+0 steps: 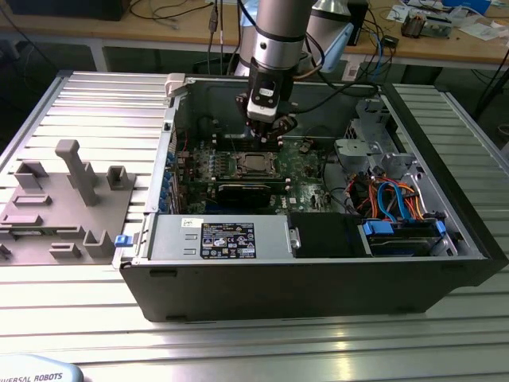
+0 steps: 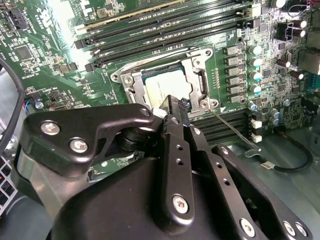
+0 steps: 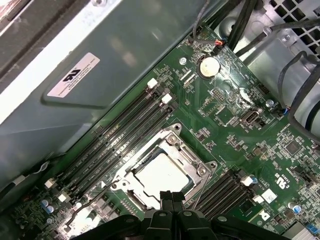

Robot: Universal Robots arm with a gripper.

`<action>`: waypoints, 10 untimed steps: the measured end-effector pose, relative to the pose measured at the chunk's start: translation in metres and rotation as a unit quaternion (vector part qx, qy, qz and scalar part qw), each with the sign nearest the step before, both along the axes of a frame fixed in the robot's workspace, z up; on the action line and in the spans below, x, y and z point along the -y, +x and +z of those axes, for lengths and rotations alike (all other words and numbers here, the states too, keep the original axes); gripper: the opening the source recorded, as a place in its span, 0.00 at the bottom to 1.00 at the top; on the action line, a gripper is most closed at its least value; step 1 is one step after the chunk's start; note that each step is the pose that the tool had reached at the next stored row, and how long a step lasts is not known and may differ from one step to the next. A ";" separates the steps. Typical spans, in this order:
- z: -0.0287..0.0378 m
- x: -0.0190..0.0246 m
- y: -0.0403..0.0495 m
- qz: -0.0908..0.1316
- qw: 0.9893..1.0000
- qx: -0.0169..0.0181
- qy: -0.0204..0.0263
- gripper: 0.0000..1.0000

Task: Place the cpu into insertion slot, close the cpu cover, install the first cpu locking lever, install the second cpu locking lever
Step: 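Install the first cpu locking lever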

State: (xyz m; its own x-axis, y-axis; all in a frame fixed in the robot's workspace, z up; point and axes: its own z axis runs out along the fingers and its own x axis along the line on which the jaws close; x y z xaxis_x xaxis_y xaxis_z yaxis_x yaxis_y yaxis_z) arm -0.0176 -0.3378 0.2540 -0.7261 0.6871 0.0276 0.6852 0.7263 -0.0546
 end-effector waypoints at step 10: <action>0.0000 0.0000 0.0000 0.020 1.000 0.000 0.000 0.11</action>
